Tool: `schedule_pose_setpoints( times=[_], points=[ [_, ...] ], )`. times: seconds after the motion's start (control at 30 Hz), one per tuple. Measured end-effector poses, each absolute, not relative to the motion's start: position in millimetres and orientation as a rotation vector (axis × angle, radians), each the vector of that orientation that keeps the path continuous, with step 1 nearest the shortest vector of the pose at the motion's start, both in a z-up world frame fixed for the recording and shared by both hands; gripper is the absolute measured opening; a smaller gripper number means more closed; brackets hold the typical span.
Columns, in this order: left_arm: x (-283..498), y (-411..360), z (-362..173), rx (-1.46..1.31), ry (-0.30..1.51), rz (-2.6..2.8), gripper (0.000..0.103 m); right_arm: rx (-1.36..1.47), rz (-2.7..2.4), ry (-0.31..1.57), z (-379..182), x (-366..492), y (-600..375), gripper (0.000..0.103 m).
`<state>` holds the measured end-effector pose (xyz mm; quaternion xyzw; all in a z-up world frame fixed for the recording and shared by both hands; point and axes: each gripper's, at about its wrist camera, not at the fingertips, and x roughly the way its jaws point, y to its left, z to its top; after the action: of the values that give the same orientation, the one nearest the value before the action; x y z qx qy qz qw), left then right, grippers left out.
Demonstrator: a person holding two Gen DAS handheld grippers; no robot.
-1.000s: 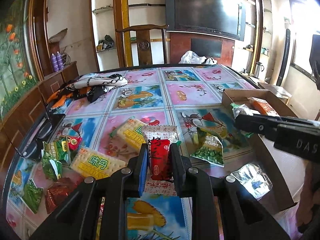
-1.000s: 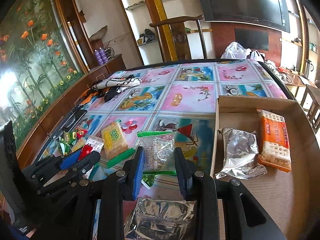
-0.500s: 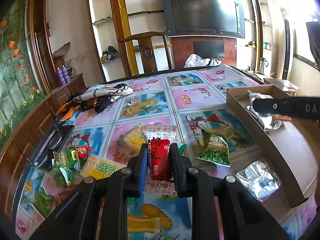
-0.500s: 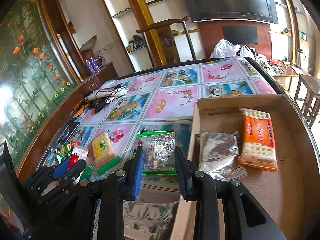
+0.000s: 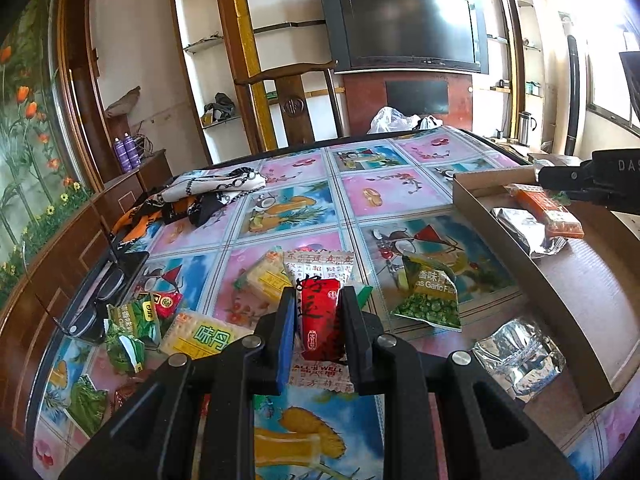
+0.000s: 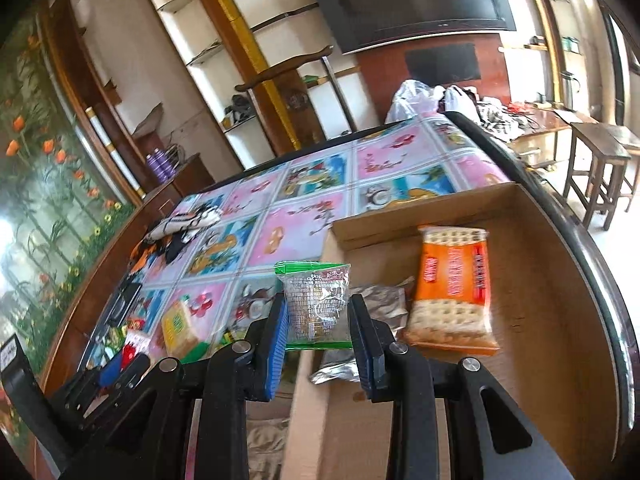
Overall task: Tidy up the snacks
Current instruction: 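Carry the red candy wrapper and clear packet into the box with both grippers and release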
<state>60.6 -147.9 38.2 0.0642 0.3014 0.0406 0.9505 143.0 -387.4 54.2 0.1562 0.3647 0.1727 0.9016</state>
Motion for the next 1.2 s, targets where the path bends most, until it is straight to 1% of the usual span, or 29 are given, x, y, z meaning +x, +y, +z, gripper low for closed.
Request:
schedule_pose_setpoints(
  times=[0.2, 0.33, 0.5, 0.7, 0.93, 1.2],
  points=[
    [62.6, -149.2, 40.0, 0.078, 0.636, 0.038, 0.021, 0.379, 0.307, 0.752, 53.0, 148.3, -415.2, 0.032],
    [61.7, -165.8, 48.5, 0.074, 0.619, 0.001, 0.021, 0.417, 0.269, 0.750, 52.2, 152.1, -433.6, 0.032],
    [64.0, -207.2, 58.8, 0.059, 0.624, -0.109, 0.021, 0.460, 0.219, 0.752, 49.2, 157.8, -456.1, 0.032],
    [72.9, -266.8, 65.0, 0.017, 0.674, -0.284, 0.021, 0.515, 0.161, 0.762, 43.6, 162.1, -479.4, 0.032],
    [89.7, -316.5, 44.4, -0.023, 0.806, -0.435, 0.021, 0.548, 0.101, 0.830, 27.0, 170.5, -495.2, 0.032],
    [89.0, -329.4, 22.8, 0.002, 0.874, -0.458, 0.021, 0.514, 0.069, 0.895, 18.0, 173.5, -491.6, 0.032]
  ],
)
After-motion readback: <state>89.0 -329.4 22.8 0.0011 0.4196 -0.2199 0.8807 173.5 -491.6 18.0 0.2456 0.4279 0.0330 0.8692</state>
